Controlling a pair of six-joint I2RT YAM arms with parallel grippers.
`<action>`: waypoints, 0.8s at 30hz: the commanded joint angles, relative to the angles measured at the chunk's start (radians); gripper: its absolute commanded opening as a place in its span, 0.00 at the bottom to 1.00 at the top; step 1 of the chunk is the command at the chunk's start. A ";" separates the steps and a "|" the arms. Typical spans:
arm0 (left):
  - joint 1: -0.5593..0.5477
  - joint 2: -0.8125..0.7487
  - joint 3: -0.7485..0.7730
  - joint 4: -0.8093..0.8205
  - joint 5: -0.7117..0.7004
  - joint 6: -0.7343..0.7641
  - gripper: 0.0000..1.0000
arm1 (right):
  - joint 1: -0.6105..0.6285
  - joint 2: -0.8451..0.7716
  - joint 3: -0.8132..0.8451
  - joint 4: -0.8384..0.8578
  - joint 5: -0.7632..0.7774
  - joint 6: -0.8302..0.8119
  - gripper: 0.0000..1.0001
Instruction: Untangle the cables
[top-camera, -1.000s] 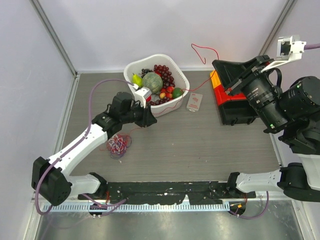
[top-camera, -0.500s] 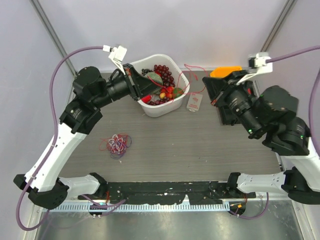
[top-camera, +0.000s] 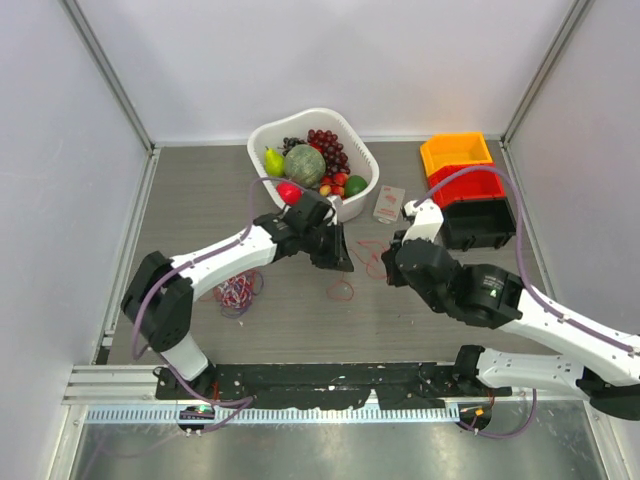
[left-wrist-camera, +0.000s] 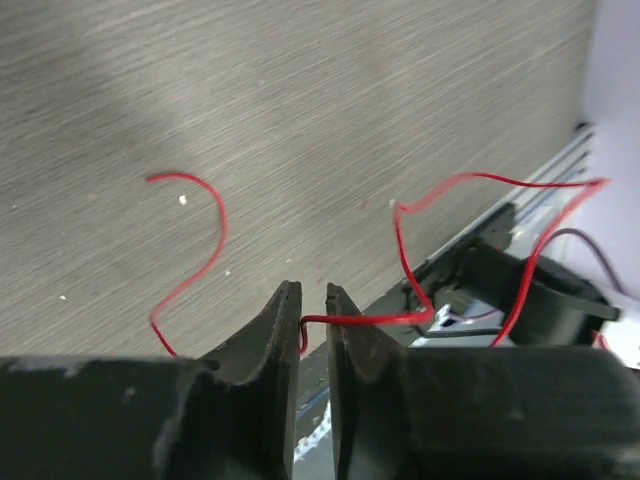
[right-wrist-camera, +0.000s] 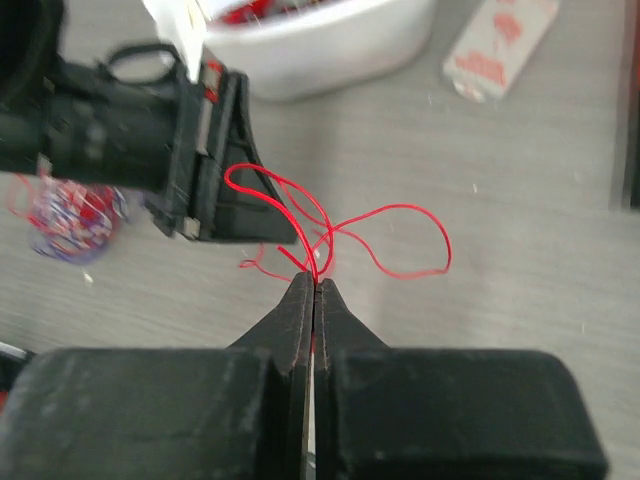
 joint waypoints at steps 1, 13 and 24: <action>-0.015 0.019 0.086 -0.142 -0.067 0.031 0.24 | 0.003 -0.063 -0.146 -0.003 -0.024 0.184 0.01; -0.012 -0.459 -0.082 -0.518 -0.392 0.122 0.70 | -0.010 0.200 -0.289 0.236 -0.297 0.092 0.01; -0.011 -0.882 -0.243 -0.420 -0.580 -0.049 0.63 | -0.150 0.472 -0.194 0.242 -0.425 -0.044 0.46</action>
